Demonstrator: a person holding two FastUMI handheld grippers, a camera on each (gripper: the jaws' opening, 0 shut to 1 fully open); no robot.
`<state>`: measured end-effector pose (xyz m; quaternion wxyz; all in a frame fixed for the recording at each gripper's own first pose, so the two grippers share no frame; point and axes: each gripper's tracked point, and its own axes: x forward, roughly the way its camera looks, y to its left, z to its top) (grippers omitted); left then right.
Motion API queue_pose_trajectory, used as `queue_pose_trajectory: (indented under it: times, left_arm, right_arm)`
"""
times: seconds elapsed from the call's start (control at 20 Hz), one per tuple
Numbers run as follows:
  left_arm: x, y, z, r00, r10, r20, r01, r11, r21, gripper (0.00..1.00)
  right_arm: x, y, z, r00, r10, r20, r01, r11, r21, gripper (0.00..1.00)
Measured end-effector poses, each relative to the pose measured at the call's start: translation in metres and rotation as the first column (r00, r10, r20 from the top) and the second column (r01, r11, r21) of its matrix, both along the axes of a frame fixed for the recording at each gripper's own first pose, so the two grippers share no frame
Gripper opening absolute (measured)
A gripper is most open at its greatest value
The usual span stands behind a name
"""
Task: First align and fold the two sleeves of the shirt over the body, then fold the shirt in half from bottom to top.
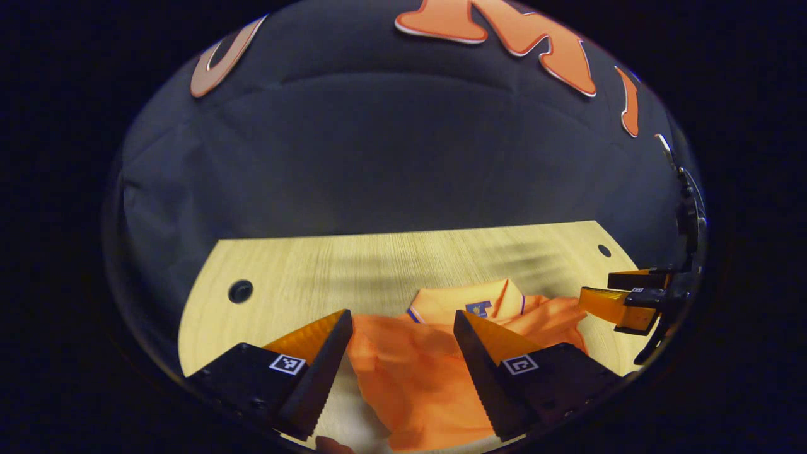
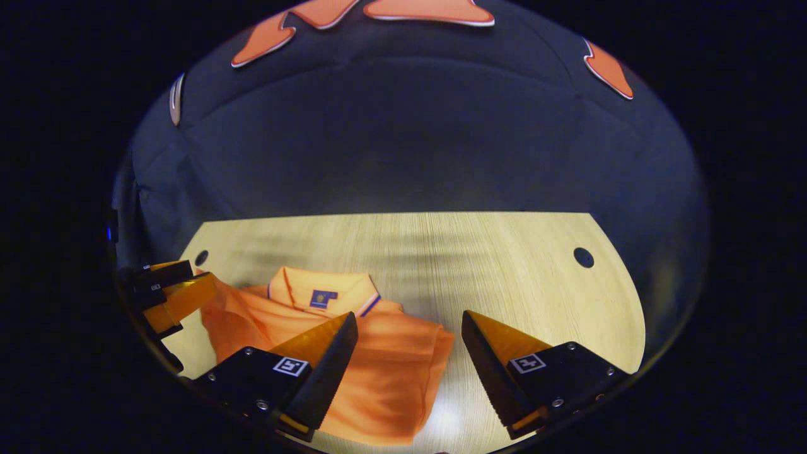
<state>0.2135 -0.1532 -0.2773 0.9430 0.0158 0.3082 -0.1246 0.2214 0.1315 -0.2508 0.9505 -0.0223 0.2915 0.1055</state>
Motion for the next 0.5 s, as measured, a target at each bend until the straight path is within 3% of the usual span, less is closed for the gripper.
queue_pose_trajectory:
  times: [0.2,0.5]
  left_arm:
    - [-0.012,-0.002,0.095,0.982,-0.002,0.191,0.0,1.0,0.012,0.97]
    - [-0.073,-0.016,0.217,0.936,-0.036,0.35,0.052,0.998,-0.036,0.97]
  right_arm:
    - [-0.027,-0.008,0.061,0.991,0.018,0.131,-0.019,1.0,0.006,1.0]
    - [-0.097,-0.027,0.151,0.954,0.028,0.297,-0.045,0.998,0.05,1.0]
